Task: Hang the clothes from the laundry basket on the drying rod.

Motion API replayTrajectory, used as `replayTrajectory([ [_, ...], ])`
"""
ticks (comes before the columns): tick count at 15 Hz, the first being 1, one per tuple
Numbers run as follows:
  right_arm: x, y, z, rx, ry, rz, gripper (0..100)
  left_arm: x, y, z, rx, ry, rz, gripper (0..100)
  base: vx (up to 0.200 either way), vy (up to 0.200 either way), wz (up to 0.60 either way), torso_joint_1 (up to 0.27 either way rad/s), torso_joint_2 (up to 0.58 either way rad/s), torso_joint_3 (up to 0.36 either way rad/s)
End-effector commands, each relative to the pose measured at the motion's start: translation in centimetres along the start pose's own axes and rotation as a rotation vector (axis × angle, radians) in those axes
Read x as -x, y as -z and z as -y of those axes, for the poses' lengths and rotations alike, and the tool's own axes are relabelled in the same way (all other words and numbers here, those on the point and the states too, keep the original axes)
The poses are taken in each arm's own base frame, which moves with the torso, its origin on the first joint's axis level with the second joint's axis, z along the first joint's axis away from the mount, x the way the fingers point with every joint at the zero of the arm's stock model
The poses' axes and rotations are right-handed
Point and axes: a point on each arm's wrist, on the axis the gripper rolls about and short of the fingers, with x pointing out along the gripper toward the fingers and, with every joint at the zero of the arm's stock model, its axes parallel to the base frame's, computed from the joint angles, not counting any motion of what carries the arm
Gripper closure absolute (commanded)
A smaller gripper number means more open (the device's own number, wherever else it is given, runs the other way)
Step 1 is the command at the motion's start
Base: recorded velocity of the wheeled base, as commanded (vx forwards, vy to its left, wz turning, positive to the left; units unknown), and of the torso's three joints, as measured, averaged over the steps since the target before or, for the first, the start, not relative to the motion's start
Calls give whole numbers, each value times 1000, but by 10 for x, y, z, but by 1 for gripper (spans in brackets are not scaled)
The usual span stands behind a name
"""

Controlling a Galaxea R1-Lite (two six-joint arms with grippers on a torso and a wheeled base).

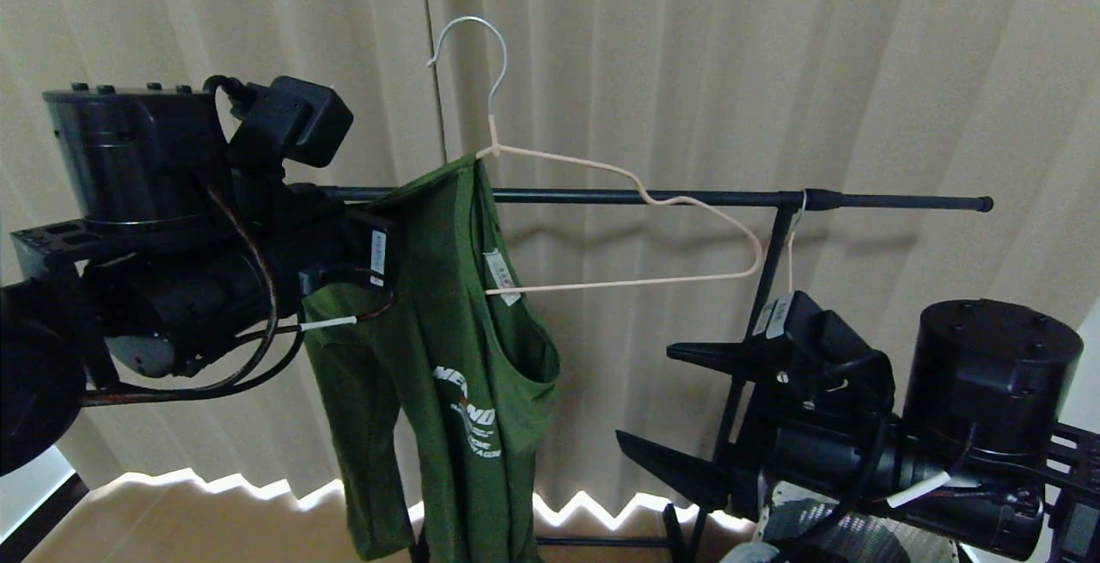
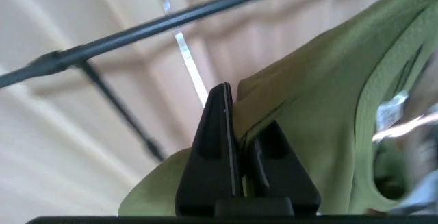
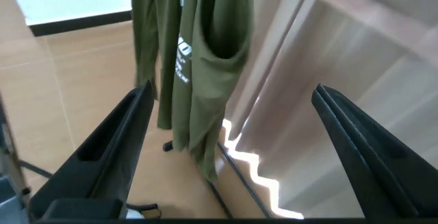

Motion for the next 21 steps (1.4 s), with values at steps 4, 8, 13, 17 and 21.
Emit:
replayTrajectory([
  [4, -42, 0, 3, -38, 89, 21, 0, 11, -15, 15, 38, 61, 56, 100, 0, 0, 0, 0, 0, 0],
  [8, -65, 4, 9, -83, 159, 44, 0, 18, -18, 19, 38, 83, 74, 100, 0, 0, 0, 0, 0, 0],
  [13, -64, 14, 8, -88, 192, 2, 0, 19, -20, 19, 40, 84, 80, 100, 0, 0, 0, 0, 0, 0],
  [17, -53, 18, 10, -92, 210, -9, 100, 21, -21, 16, 40, 70, 85, 100, 0, 0, 0, 0, 0, 0],
  [21, -20, 7, 31, -106, 312, 42, 100, 18, -7, 2, -58, 12, 40, 100, 0, 0, 0, 0, 0, 0],
])
